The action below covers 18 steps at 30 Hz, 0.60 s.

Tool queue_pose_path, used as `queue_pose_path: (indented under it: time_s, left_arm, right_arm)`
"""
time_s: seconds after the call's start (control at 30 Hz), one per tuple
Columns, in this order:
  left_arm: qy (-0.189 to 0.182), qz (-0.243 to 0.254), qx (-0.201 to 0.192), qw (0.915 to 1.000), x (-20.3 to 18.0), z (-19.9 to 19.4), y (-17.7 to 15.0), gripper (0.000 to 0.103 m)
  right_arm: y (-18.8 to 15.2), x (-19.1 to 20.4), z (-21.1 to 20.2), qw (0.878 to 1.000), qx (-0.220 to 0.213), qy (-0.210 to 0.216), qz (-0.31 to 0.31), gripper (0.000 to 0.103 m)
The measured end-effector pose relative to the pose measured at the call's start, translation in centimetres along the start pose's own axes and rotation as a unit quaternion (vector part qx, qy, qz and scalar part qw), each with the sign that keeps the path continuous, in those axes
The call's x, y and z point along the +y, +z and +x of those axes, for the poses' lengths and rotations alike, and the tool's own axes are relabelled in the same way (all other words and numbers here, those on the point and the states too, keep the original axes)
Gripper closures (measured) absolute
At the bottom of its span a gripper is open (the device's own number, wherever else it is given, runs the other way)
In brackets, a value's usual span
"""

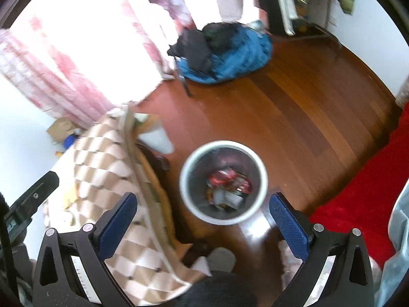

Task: Collect trash
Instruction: 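Move both open tools back over the table, then grasp the banana peel with the left tool while the right tool grasps the yellow cigarette box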

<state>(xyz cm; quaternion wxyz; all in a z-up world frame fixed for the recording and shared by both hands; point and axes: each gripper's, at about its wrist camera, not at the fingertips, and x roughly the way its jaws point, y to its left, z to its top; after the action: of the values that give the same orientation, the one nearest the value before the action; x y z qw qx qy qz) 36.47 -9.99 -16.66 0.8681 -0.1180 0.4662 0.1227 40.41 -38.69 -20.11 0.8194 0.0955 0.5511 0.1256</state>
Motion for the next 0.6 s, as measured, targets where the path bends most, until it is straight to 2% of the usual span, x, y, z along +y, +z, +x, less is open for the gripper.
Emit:
queue_pose_path:
  time_s: [0.17,0.27,0.37,0.43,0.5,0.6]
  left_arm:
    - [0.074,-0.058,-0.006,0.9956,9.8,0.0,-1.1,0.0]
    - [0.136,-0.098,0.028,0.9854,17.1,2.4,-3.5,0.0]
    - [0.177,-0.139,0.066,0.972,23.4,5.0,-6.4,0.0]
    - [0.208,-0.162,0.093,0.96,27.4,6.8,-8.3,0.0]
    - [0.229,-0.182,0.109,0.95,30.8,8.1,-9.8,0.0]
    - [0.243,-0.198,0.123,0.9415,33.9,9.6,-10.8,0.0]
  right_arm:
    - [-0.1,9.1,2.1,0.996,0.031,0.039,-0.079,0.0]
    - [-1.1,16.5,6.1,0.983,0.069,0.052,-0.16,0.0]
    - [-2.9,24.9,12.0,0.958,0.125,0.064,-0.25,0.0]
    - [-4.0,29.6,15.5,0.94,0.146,0.062,-0.301,0.0]
    - [-4.8,34.0,19.2,0.922,0.16,0.044,-0.351,0.0]
    - [-5.4,39.4,23.6,0.897,0.168,0.022,-0.408,0.0]
